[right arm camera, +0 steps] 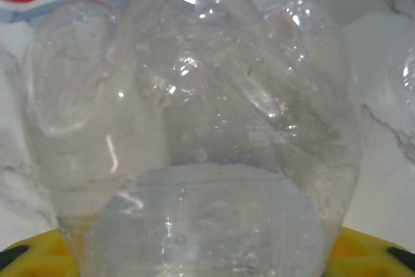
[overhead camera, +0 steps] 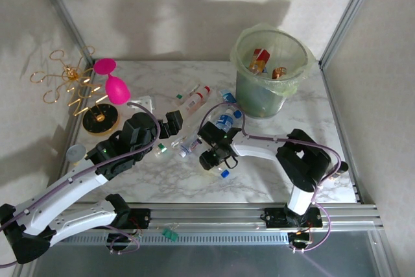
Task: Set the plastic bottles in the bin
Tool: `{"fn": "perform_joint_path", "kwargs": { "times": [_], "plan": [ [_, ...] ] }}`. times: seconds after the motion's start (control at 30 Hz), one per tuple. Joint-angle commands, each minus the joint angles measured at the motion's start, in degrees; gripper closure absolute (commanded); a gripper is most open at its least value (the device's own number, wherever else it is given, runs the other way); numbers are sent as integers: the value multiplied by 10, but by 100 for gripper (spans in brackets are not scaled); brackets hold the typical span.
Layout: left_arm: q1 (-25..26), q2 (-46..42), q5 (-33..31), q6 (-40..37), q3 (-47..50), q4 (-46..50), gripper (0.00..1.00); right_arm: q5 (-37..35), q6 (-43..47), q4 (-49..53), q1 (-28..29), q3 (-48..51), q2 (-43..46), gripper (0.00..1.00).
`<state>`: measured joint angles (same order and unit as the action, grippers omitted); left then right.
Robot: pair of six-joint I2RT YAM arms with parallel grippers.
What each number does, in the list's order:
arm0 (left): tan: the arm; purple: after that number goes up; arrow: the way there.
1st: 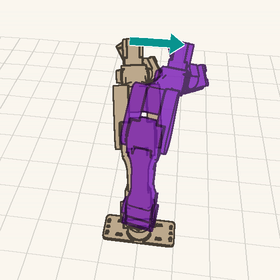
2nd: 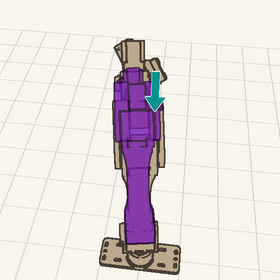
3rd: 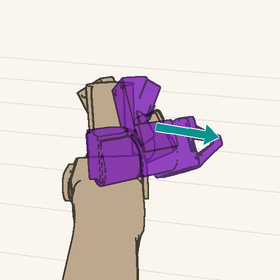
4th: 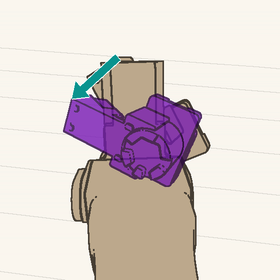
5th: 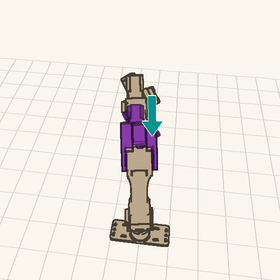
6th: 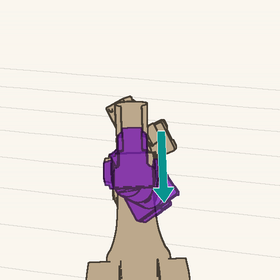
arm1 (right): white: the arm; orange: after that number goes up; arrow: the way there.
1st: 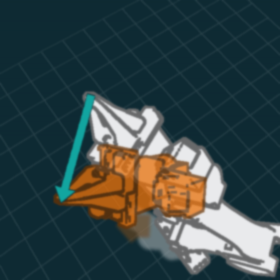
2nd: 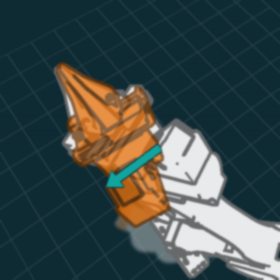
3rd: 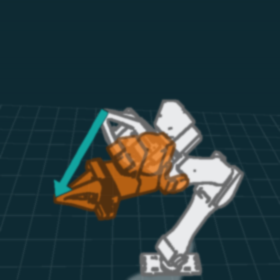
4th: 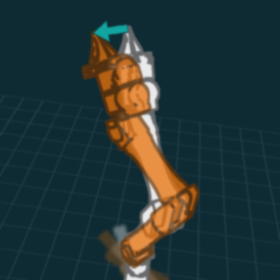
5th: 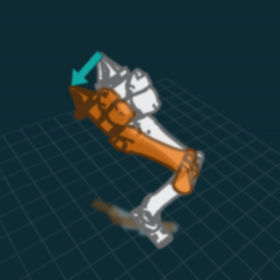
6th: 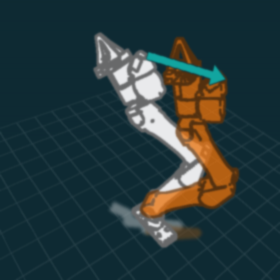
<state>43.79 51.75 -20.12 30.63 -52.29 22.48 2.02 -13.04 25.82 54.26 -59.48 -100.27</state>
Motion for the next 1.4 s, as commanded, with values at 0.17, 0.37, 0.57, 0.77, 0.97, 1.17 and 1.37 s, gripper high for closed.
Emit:
{"fn": "perform_joint_path", "kwargs": {
  "times": [0.17,0.37,0.57,0.77,0.97,1.17,1.37],
  "plan": [
    [2,0,15,0,-11,-8,0,13,-1,24,7,5,72,51],
    [2,2,20,7,-24,-3,0,17,-3,27,5,3,107,51],
    [2,14,44,21,-52,-2,0,18,-8,34,3,-5,147,52],
    [2,21,49,23,-82,2,0,15,-18,33,-13,-5,207,53],
    [2,27,60,34,-91,-3,0,7,-28,27,-36,-6,272,52],
    [2,40,81,43,-100,-9,0,14,-43,10,-62,-9,330,52],
    [2,52,115,58,-107,-20,0,23,-61,-4,-99,-8,371,52]
  ]
}}
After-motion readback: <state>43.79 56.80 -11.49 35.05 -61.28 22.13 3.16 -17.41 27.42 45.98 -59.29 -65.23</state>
